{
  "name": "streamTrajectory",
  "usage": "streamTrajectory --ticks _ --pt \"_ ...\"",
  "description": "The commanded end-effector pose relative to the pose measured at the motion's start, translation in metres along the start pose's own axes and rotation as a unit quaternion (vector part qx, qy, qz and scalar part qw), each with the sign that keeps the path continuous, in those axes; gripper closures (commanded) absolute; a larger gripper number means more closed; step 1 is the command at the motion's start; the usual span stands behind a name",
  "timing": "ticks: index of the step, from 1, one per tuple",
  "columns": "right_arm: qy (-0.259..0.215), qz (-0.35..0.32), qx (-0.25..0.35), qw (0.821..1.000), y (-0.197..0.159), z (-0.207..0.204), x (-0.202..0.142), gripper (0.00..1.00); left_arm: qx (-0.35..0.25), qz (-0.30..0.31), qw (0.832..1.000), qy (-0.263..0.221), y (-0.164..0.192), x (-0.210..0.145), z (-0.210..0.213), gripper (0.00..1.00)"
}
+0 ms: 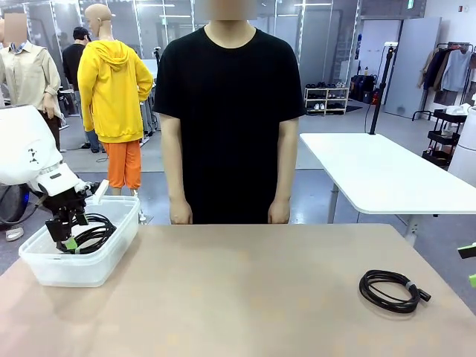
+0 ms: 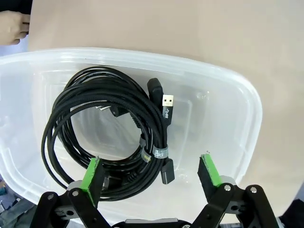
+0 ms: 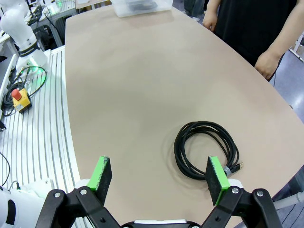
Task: Organize and store the cables.
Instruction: Place the USB Extension Cable into the Organizing box.
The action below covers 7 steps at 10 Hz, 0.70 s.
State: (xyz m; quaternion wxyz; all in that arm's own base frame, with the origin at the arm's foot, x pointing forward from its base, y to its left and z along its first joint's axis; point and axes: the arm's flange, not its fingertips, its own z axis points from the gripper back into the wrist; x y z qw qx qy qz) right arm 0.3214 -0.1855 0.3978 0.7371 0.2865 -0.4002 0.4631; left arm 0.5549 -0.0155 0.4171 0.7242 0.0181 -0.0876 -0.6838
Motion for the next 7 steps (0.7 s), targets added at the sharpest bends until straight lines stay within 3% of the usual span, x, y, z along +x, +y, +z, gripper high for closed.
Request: streamTrajectory --ticks 1,7 --pt "-0.009 -0.003 -0.003 1.0 -0.0008 0.0003 0.002 0.0 -0.003 0.0 1.0 0.0 0.0022 -0.0003 -0.0042 0.0" --pt "-0.009 -0.003 -0.003 1.0 -0.0008 0.0003 0.002 0.0 -0.003 0.0 1.0 0.0 0.0022 -0.0003 -0.0042 0.0"
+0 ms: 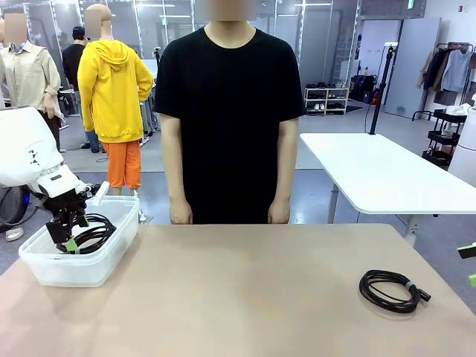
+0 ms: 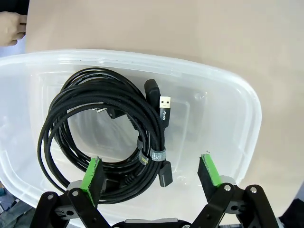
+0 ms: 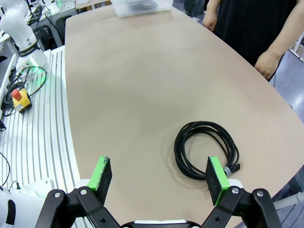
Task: Organize and store the cables.
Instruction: Place the USB Extension Cable into the Organizing box.
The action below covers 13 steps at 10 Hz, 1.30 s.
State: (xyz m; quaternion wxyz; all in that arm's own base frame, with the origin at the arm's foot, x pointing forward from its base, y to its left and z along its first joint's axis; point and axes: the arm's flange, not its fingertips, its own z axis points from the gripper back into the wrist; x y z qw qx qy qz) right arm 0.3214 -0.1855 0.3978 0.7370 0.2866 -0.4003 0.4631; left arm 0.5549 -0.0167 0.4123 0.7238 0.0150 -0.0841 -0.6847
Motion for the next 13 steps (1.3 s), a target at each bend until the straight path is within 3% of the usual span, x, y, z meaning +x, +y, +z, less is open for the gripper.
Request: streamTrajectory --ticks 1,4,6,9,11,13 --pt "-0.009 -0.003 -0.003 1.0 -0.001 0.0 0.002 0.0 0.002 0.001 1.0 0.0 0.003 -0.001 0.001 0.0" --pt "-0.009 -0.003 -0.003 1.0 -0.001 0.0 0.002 0.0 0.0 0.0 1.0 0.0 0.0 0.0 0.0 0.02" --pt "-0.009 -0.003 -0.003 1.0 -0.001 0.0 0.002 0.0 0.022 0.067 0.997 0.011 -0.005 0.007 0.048 0.0" --pt "-0.009 -0.003 -0.003 1.0 -0.001 0.0 0.002 0.0 0.036 0.145 0.985 -0.081 -0.075 0.007 0.106 0.0" --pt "-0.009 -0.003 -0.003 1.0 -0.001 0.0 0.002 0.0 0.033 0.215 0.964 -0.154 -0.121 0.005 0.123 0.0" --pt "-0.009 -0.003 -0.003 1.0 -0.001 0.0 0.002 0.0 0.079 0.215 0.954 -0.196 -0.165 0.01 0.131 0.0"
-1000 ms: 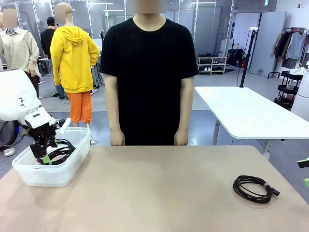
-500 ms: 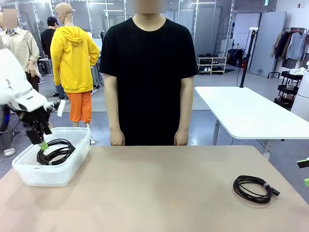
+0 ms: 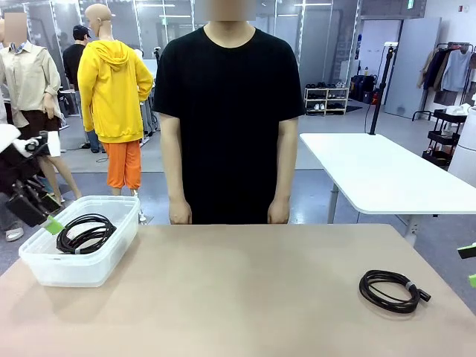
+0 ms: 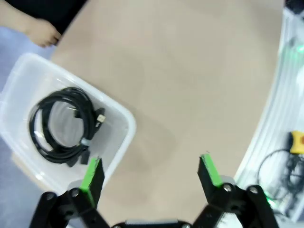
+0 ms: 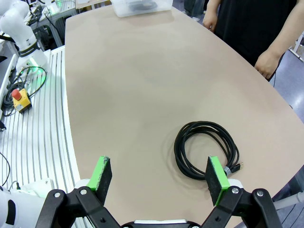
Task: Organize and store the cables.
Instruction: Place the USB Extension Cable into the Organizing box.
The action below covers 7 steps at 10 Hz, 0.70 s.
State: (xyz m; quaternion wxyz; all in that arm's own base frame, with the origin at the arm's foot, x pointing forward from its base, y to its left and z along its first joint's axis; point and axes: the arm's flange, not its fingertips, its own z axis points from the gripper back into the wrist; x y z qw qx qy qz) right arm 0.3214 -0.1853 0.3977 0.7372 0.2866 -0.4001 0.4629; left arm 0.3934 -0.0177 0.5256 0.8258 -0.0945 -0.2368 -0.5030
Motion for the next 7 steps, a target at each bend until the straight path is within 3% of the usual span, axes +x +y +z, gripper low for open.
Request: streamTrajectory --ticks 1,3,5,7 --pt "-0.009 -0.003 -0.003 1.0 -0.001 0.001 0.002 0.0 0.039 -0.01 0.999 -0.03 -0.042 -0.01 0.001 0.0" --pt "-0.009 -0.003 -0.003 1.0 -0.001 0.001 0.002 0.0 0.049 -0.019 0.998 -0.033 -0.046 -0.01 -0.001 0.0" --pt "-0.009 -0.003 -0.003 1.0 -0.001 0.001 0.002 0.0 0.015 -0.064 0.997 -0.052 -0.028 -0.005 -0.013 0.0" --pt "-0.009 -0.003 -0.003 1.0 -0.001 0.001 0.002 0.0 0.036 -0.029 0.998 -0.036 -0.049 -0.008 0.005 0.0"
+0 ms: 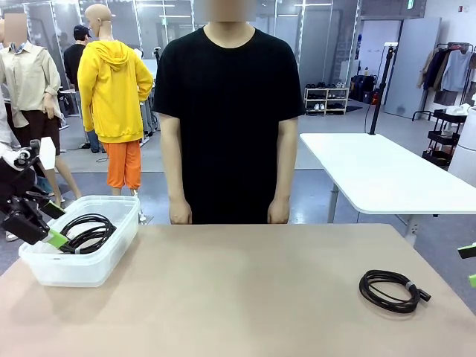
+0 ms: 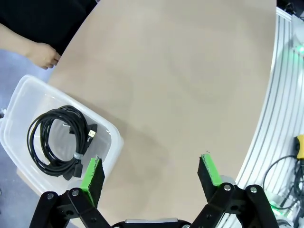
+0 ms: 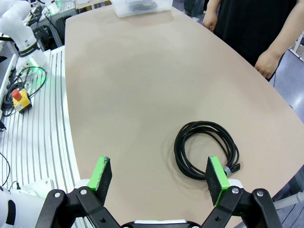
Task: Organize and store the cables.
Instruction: Place the USB Extension Cable into the Organizing box.
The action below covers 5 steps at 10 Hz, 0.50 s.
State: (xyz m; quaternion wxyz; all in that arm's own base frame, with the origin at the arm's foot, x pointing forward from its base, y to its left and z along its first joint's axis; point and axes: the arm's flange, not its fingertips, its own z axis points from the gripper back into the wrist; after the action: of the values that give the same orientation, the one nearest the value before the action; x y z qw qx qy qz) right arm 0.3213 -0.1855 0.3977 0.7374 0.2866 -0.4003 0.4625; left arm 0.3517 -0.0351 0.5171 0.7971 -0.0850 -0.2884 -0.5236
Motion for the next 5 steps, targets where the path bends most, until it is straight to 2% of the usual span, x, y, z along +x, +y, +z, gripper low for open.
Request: streamTrajectory --ticks 1,4,5 --pt "-0.009 -0.003 -0.003 1.0 -0.001 0.0 0.002 0.0 0.01 0.009 1.0 0.007 -0.004 -0.001 0.007 0.0" --pt "-0.009 -0.003 -0.003 1.0 -0.001 0.0 0.002 0.0 0.006 0.002 1.0 0.001 0.0 0.0 0.005 0.0" --pt "-0.009 -0.003 -0.003 1.0 -0.001 0.0 0.002 0.0 -0.008 -0.042 0.998 -0.034 0.008 -0.007 0.025 0.0"
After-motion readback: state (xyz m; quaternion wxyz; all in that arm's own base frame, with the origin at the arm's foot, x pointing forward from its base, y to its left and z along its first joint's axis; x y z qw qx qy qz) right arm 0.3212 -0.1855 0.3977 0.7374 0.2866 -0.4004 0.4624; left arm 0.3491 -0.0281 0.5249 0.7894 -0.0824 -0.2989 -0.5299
